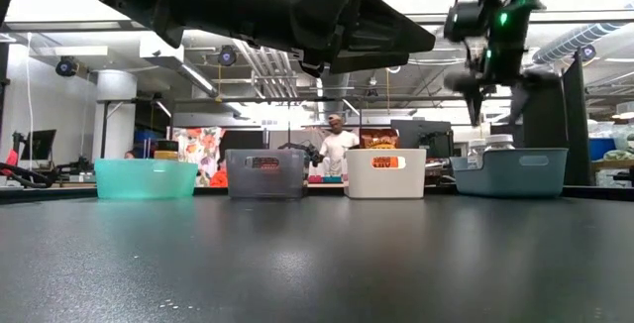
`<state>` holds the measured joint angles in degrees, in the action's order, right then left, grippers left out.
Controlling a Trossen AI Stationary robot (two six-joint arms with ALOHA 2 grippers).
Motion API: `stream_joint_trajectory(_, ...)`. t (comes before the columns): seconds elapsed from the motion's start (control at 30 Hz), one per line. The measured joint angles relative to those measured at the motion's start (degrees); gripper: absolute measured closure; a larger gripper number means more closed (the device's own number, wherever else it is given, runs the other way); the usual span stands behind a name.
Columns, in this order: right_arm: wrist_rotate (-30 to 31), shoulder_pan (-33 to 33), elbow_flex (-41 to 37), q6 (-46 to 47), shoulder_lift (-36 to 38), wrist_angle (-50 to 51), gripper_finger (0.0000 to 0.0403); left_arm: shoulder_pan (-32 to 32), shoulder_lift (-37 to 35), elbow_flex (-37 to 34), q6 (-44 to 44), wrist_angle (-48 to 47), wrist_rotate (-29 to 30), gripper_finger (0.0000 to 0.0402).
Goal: Sort spices by type
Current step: Put the black seasoning bottle into the green bin
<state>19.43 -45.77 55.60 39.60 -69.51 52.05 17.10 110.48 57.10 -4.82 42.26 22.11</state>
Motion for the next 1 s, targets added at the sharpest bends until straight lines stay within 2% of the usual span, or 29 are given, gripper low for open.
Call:
stream_joint_trajectory(0.2,0.2,3.6,4.1,-4.5,7.7,-1.8,0.0084,0.5,-0.2,0.0,-0.1,-0.8,-0.4,0.0119)
stream_joint_trajectory(0.3,0.2,9.2,3.8,-8.1,12.0,-5.8,0.0092,1.1,-1.2,0.6,1.0,-4.6,-0.5,0.0119)
stream_joint_trajectory(0.4,0.0,17.4,2.6,-12.2,15.8,-10.4,0.0101,1.8,-2.7,3.3,4.2,-12.5,-0.6,0.0119)
stream_joint_trajectory(0.53,0.5,30.0,1.1,-15.5,18.5,-14.3,0.0114,3.1,-4.2,11.4,9.9,-34.3,-0.5,0.0119)
stream_joint_trajectory(0.63,4.2,39.6,0.4,-17.1,18.4,-16.8,0.0124,4.6,-4.3,20.1,16.2,-57.1,-0.6,0.0119)
stream_joint_trajectory(0.7,7.5,45.2,0.0,-17.2,17.9,-17.6,0.0130,6.0,-4.3,24.5,18.6,-69.0,-0.4,0.0119)
stream_joint_trajectory(0.87,14.5,55.7,-1.5,-16.8,15.2,-19.4,0.0144,10.9,-4.6,29.1,22.5,-85.8,1.8,0.0122)
stream_joint_trajectory(1.0,15.7,59.8,-2.6,-16.8,12.1,-22.4,0.0152,13.8,-6.5,31.5,33.8,-99.7,-0.4,0.0123)
